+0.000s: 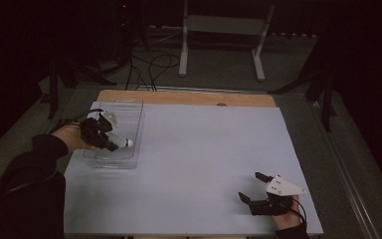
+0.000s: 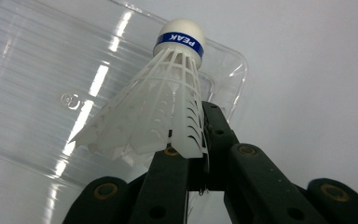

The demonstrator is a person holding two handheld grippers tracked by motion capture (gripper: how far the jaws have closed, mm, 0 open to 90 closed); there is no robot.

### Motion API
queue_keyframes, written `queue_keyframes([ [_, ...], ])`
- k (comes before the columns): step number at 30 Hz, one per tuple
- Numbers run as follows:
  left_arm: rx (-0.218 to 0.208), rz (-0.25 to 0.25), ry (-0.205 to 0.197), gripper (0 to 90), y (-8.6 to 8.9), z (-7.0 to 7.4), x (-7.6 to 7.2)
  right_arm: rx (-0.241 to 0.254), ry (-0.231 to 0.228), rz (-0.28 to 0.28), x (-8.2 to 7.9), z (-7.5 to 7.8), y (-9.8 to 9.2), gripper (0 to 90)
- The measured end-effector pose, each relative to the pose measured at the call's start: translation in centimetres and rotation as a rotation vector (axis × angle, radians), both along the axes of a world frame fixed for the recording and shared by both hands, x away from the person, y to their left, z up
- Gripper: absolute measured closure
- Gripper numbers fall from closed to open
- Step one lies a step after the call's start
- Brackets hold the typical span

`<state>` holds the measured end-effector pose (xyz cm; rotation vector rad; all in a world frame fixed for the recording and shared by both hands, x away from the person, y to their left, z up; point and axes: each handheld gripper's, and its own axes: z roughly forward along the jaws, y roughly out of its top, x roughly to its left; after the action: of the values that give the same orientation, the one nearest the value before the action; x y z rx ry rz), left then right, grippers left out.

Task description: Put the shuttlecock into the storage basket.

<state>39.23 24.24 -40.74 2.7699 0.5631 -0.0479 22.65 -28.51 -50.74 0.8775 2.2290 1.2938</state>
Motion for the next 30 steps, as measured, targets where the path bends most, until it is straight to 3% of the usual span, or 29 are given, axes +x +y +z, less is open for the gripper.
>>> queue_keyframes([
  [21,0.053,0.008,0.054,89.2,-0.3,-1.8,0.6,-0.003,0.004,0.001,0.0,0.0,0.0,9.8],
  [30,0.057,0.007,0.069,87.3,-0.8,-2.4,0.8,-0.006,0.003,0.001,0.0,-0.1,0.0,9.8],
])
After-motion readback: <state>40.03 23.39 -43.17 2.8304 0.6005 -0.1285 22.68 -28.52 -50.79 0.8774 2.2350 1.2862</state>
